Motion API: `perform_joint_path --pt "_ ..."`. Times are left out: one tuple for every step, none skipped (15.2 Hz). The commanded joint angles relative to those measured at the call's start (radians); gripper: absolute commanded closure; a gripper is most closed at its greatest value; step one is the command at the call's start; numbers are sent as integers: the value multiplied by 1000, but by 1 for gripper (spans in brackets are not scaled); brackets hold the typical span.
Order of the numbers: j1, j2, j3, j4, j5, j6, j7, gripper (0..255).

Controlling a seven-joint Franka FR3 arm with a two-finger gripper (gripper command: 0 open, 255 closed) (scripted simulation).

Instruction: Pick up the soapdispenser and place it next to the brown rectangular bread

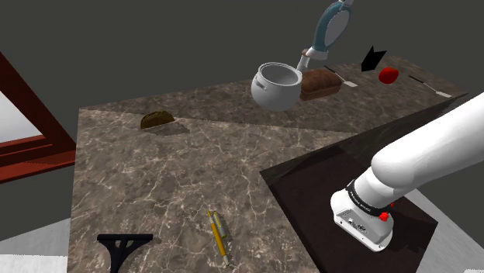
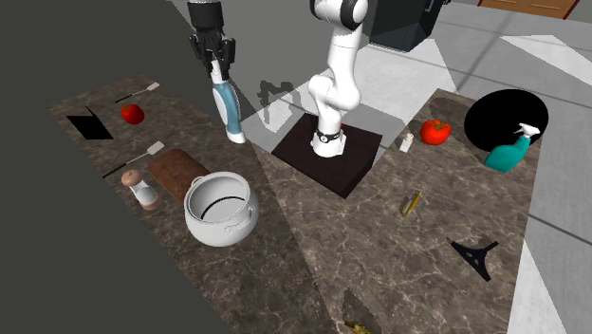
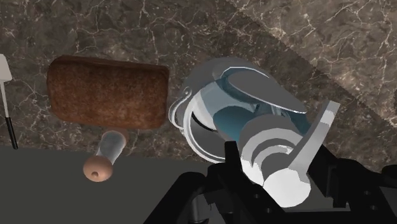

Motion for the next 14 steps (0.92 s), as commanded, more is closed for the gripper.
perform_joint_path --pt "-18 5 -30 15 1 -14 -49 255" --pt "-28 10 -47 21 2 -19 -75 255" --pt "-38 16 -63 30 3 -24 -101 255" --pt "-48 23 -80 39 4 -29 -127 255" --pt "-58 32 -97 50 6 -35 -153 255" --pt "-68 42 -115 62 9 -41 -180 255" --pt "-79 53 -132 76 12 -47 -207 255" --pt "-89 66 -150 91 17 -53 -235 255" --pt "-101 80 -167 108 22 -60 -262 255" --pt "-113 96 -185 127 28 -68 -290 255" --pt "-125 113 -203 147 35 -76 -318 255" --pt "-138 132 -220 169 43 -85 -347 255" --pt "-152 153 -238 193 53 -94 -376 255" --pt "-167 175 -256 219 64 -104 -405 255"
